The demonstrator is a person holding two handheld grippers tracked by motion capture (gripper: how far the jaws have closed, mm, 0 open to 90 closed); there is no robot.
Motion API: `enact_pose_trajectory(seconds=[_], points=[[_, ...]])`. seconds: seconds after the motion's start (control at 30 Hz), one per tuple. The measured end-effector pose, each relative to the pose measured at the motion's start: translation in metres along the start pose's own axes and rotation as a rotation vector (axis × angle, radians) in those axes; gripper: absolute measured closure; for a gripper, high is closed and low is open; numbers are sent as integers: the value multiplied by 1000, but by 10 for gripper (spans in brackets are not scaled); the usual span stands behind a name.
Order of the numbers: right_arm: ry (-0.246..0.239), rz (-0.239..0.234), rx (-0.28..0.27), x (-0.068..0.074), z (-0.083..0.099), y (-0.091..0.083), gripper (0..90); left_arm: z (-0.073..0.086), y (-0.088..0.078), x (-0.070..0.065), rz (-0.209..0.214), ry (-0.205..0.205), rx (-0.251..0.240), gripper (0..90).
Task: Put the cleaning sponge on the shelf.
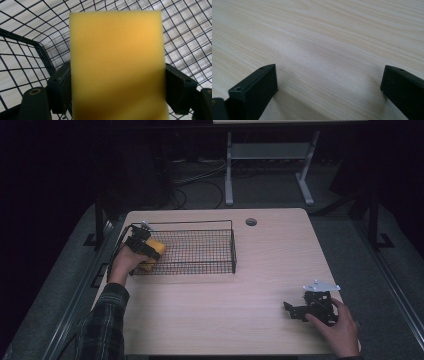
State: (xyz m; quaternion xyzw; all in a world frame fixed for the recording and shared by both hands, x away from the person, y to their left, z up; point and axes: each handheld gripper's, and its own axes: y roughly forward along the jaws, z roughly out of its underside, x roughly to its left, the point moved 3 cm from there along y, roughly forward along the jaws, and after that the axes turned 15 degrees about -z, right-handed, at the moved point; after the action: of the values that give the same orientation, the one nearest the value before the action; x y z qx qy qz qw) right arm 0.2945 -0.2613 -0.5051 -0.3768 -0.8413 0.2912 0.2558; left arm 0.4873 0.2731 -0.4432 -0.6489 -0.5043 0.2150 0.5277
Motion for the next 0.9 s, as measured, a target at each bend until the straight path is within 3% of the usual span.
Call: enact_pose_trajectory(seconds=[0.6, 0.9], points=[[1, 0, 0, 0, 0, 0, 1, -2, -10, 4, -6, -23, -44, 178], [0, 0, 0, 0, 0, 0, 1, -8, -34, 7, 6, -38, -105, 178]])
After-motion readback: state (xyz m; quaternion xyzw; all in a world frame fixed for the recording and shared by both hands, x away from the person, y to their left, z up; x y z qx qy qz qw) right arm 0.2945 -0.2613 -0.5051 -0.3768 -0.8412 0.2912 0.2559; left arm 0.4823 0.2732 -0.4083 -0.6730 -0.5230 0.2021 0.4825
